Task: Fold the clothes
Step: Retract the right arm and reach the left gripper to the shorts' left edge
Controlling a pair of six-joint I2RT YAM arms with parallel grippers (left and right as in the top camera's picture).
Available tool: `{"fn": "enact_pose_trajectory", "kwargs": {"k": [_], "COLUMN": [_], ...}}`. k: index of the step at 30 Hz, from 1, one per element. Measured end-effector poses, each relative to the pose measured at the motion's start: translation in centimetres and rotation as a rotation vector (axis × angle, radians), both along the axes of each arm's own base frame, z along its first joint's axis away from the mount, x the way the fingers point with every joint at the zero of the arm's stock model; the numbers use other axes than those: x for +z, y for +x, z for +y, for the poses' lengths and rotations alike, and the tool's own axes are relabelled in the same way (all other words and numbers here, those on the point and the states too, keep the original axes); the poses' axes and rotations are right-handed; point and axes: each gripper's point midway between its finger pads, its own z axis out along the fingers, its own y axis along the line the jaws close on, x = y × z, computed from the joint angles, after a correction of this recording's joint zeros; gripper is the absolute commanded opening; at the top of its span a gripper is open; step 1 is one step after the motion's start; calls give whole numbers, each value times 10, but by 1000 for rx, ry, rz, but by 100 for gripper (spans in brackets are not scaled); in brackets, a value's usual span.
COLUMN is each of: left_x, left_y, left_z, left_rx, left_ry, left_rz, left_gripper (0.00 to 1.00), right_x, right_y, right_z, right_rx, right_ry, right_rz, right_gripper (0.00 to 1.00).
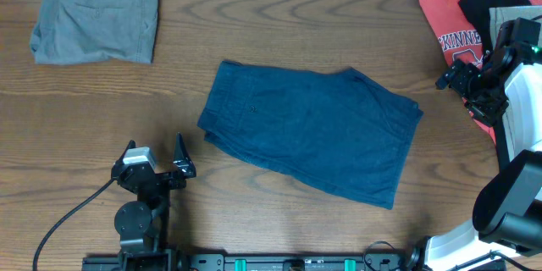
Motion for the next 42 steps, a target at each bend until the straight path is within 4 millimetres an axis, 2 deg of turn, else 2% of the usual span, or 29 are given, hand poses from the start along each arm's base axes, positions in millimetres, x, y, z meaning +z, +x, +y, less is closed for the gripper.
{"fn": "enact_pose_trajectory", "kwargs": {"k": [6, 13, 17, 24, 28, 33, 37, 42], "left_x": [1, 8, 10, 12, 24, 57, 75, 80], "left_y": [1, -6, -13, -23, -24, -9, 18, 48], "left_z": [-8, -59, -79, -99, -103, -104, -102, -95], "left_rx": [-44, -309, -424, -547, -563, -577, -568, -541], "left_ry": [-48, -377, -480, -489, -455, -373, -363, -368], "left_rz": [-8, 8, 40, 87, 159, 307, 518, 820], "left_gripper": [98, 98, 98, 98, 98, 98, 98, 98], "right_x": [0, 0, 0, 0, 0, 0, 0, 0], "right_y": [0, 0, 0, 0, 0, 0, 0, 0], "right_z": [0, 0, 0, 0, 1, 1, 1, 1], "right_rx": [0, 0, 0, 1, 1, 4, 5, 7], "right_ry": [0, 2, 2, 2, 3, 2, 3, 2], "right_rz": [0, 0, 0, 0, 1, 2, 2, 1], "right_gripper": [99, 99, 99, 99, 99, 99, 99, 99]}}
